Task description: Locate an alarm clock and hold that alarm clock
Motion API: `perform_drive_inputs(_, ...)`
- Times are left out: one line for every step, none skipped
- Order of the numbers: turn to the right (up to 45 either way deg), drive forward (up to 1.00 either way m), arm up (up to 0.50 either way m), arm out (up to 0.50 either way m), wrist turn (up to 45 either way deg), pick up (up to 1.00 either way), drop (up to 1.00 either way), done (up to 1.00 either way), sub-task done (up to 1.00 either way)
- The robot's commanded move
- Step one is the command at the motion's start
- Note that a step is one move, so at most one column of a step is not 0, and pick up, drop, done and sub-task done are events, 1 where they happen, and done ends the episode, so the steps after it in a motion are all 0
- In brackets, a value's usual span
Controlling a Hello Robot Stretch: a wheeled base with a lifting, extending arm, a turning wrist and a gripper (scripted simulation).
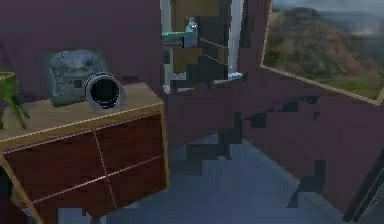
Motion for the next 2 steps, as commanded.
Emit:
perform_drive_inputs(-30.0, 0.00, 0.00, 0.00, 0.0, 0.00, 0.00, 0.00, 0.00)
perform_drive_inputs(0.0, 0.15, 0.00, 0.00, 0.0, 0.00, 0.00, 0.00, 0.00)
